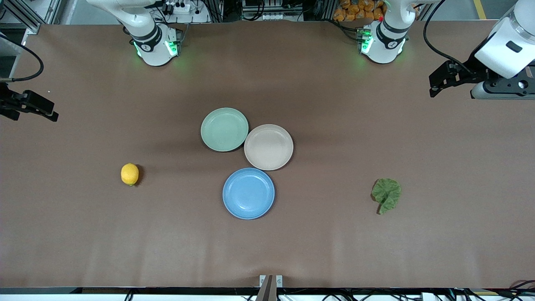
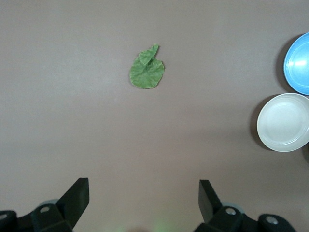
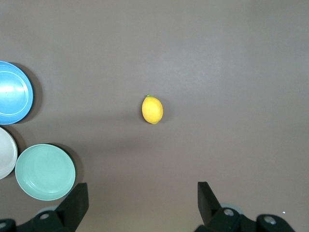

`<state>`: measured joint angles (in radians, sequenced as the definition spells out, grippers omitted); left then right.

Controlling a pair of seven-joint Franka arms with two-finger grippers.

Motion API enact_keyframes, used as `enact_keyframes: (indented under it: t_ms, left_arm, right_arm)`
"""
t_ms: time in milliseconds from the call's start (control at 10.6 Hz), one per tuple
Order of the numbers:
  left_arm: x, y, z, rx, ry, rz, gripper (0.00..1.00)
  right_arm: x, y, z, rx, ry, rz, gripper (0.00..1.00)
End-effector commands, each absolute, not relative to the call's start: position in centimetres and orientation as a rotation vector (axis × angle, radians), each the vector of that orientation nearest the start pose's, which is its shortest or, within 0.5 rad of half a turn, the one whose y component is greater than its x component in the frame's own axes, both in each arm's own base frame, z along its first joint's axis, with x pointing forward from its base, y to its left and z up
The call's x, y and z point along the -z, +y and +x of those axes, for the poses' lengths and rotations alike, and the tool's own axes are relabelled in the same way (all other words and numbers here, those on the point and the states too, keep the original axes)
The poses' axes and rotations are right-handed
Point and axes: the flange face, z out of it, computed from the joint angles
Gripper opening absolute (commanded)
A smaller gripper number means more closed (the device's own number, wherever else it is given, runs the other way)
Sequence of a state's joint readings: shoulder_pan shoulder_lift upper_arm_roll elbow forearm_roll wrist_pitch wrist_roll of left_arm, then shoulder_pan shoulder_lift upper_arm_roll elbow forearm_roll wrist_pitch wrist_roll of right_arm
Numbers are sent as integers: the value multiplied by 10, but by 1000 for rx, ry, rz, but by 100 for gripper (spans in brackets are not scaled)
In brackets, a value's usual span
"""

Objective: Place lemon and lettuce in plates
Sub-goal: 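Move the right gripper toward the lemon while the left gripper approaches the lettuce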

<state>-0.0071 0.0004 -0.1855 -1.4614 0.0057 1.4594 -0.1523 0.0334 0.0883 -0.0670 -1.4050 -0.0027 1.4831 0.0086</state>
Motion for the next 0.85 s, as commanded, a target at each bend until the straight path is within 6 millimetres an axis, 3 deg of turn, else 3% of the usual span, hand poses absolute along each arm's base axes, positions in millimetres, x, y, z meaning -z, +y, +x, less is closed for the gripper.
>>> enact_keyframes:
  t_ms: [0, 282, 752]
  left_arm:
    - [-670, -103, 533, -21, 95, -3157, 100]
    - [-659, -107, 539, -52, 92, -3155, 100]
    - [-612, -109, 574, -107, 80, -3162, 100]
  right_arm:
    - [-650, -21, 568, -15, 76, -3151, 100]
    - [-650, -21, 568, -15, 76, -3151, 100]
    - [-642, -24, 569, -43, 87, -3149, 100]
